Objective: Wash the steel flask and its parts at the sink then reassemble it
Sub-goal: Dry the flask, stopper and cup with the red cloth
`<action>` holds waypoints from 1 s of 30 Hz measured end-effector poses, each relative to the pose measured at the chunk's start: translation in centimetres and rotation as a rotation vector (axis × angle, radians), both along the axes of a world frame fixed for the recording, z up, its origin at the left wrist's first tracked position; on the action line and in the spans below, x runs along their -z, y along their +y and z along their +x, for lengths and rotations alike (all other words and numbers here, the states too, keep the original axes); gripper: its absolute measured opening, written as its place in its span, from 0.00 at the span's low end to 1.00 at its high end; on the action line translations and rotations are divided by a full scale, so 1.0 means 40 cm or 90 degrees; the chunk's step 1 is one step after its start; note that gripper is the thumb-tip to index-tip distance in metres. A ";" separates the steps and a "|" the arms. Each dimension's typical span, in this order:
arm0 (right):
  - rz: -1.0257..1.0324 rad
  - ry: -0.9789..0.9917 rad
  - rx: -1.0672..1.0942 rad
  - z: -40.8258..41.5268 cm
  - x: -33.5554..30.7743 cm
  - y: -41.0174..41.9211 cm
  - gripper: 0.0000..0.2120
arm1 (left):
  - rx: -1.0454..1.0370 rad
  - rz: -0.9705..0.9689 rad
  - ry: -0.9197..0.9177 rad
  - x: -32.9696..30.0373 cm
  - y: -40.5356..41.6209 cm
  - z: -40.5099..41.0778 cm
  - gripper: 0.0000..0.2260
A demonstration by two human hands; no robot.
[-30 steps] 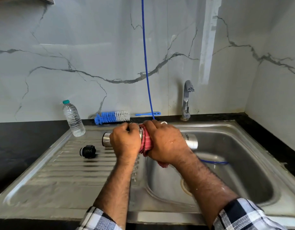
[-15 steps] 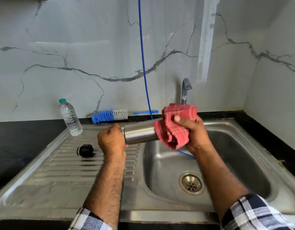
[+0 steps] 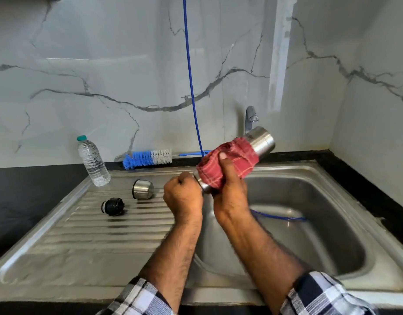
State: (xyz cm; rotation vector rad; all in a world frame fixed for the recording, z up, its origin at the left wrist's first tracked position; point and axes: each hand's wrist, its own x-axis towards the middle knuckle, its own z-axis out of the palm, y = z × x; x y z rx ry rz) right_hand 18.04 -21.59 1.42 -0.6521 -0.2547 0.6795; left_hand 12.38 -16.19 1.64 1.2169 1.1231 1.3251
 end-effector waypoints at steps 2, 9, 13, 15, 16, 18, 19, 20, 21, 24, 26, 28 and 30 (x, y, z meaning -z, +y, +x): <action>0.007 -0.018 -0.025 0.023 -0.015 -0.013 0.30 | 0.004 -0.043 -0.016 -0.017 0.004 -0.019 0.13; 0.110 0.021 0.064 0.127 -0.083 -0.072 0.19 | 0.025 -0.038 -0.005 -0.008 0.002 -0.020 0.13; -0.006 -0.079 0.016 0.041 -0.043 -0.025 0.27 | 0.043 -0.066 -0.071 -0.013 -0.010 -0.003 0.13; -0.052 -0.131 -0.004 0.004 -0.026 -0.014 0.23 | 0.043 -0.081 -0.080 -0.008 0.005 -0.001 0.14; -0.071 -0.153 -0.014 -0.010 -0.016 -0.010 0.21 | 0.050 -0.091 -0.080 -0.004 0.013 -0.001 0.13; -0.098 -0.173 -0.039 -0.028 0.003 -0.007 0.18 | 0.061 -0.114 -0.100 0.006 0.021 -0.004 0.13; -0.111 -0.175 -0.050 -0.032 0.006 -0.008 0.18 | 0.064 -0.123 -0.117 0.007 0.022 -0.007 0.14; -0.118 -0.171 -0.063 -0.033 0.004 -0.012 0.17 | 0.071 -0.122 -0.125 0.005 0.023 -0.009 0.15; -0.120 -0.165 -0.071 -0.028 -0.001 -0.017 0.16 | 0.080 -0.112 -0.121 0.004 0.028 -0.010 0.15; -0.080 -0.139 -0.077 0.002 -0.025 -0.027 0.15 | 0.099 -0.082 -0.089 -0.006 0.039 -0.013 0.17; -0.030 -0.088 -0.074 0.028 -0.040 -0.031 0.21 | 0.096 -0.075 -0.058 -0.010 0.048 -0.020 0.16; 0.010 -0.039 -0.078 0.060 -0.055 -0.041 0.20 | 0.081 -0.065 -0.029 -0.012 0.055 -0.033 0.13; 0.055 -0.011 -0.056 0.098 -0.072 -0.059 0.11 | 0.080 -0.059 0.007 -0.013 0.065 -0.051 0.11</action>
